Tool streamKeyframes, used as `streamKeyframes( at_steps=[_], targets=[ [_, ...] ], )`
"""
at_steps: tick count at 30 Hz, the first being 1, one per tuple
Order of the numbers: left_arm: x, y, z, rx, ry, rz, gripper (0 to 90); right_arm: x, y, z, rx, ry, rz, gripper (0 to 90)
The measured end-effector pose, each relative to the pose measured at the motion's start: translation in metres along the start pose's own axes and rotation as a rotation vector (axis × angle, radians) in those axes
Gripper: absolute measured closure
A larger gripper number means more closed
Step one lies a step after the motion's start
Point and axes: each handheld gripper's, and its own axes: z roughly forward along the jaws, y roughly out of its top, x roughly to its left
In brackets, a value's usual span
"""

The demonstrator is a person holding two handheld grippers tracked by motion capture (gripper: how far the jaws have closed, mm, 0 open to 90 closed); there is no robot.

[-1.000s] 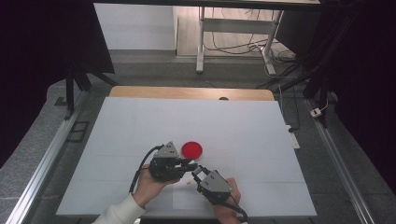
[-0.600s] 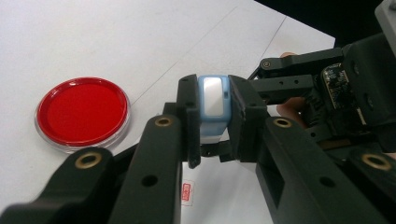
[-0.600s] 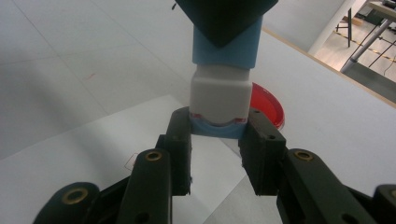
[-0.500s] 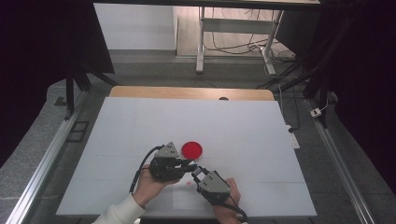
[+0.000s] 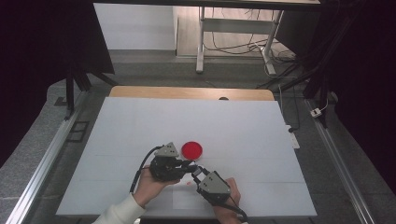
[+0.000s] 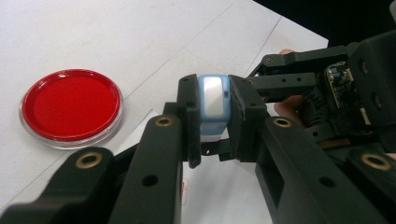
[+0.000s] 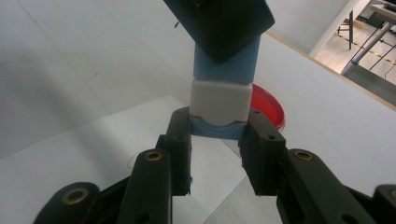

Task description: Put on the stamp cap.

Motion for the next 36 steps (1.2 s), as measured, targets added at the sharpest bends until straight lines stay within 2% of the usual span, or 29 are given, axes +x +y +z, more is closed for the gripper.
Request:
streamKeyframes(
  at_steps=[6,14,16,21,24,26,28,36],
  targets=[
    [0.001,0.000,0.000,-0.005,-0.011,-0.012,75.6,-0.001,0.000,-0.002,-0.016,-0.002,0.001,64.9],
    [0.000,0.001,-0.002,-0.001,0.008,0.006,75.4,-0.005,-0.001,0.001,0.014,0.031,-0.008,63.6],
    [0.000,0.001,-0.002,0.006,0.010,0.018,75.4,-0.008,-0.001,0.001,0.019,0.047,0.004,60.6],
    [-0.001,0.002,-0.002,0.001,0.003,0.017,75.4,-0.019,-0.003,0.001,0.023,0.088,0.077,51.2],
    [-0.001,0.003,-0.004,-0.005,0.025,0.032,75.4,-0.023,-0.005,-0.001,0.029,0.107,0.072,48.6],
    [-0.001,0.004,-0.007,-0.019,0.024,0.032,75.4,-0.027,-0.007,-0.004,0.033,0.121,0.091,48.0],
    [0.000,0.005,-0.010,-0.026,0.025,0.033,75.4,-0.032,-0.010,-0.007,0.036,0.123,0.111,47.6],
    [0.005,0.007,-0.020,-0.057,0.026,0.028,75.3,-0.058,-0.020,-0.027,0.046,0.097,0.140,47.1]
  ],
)
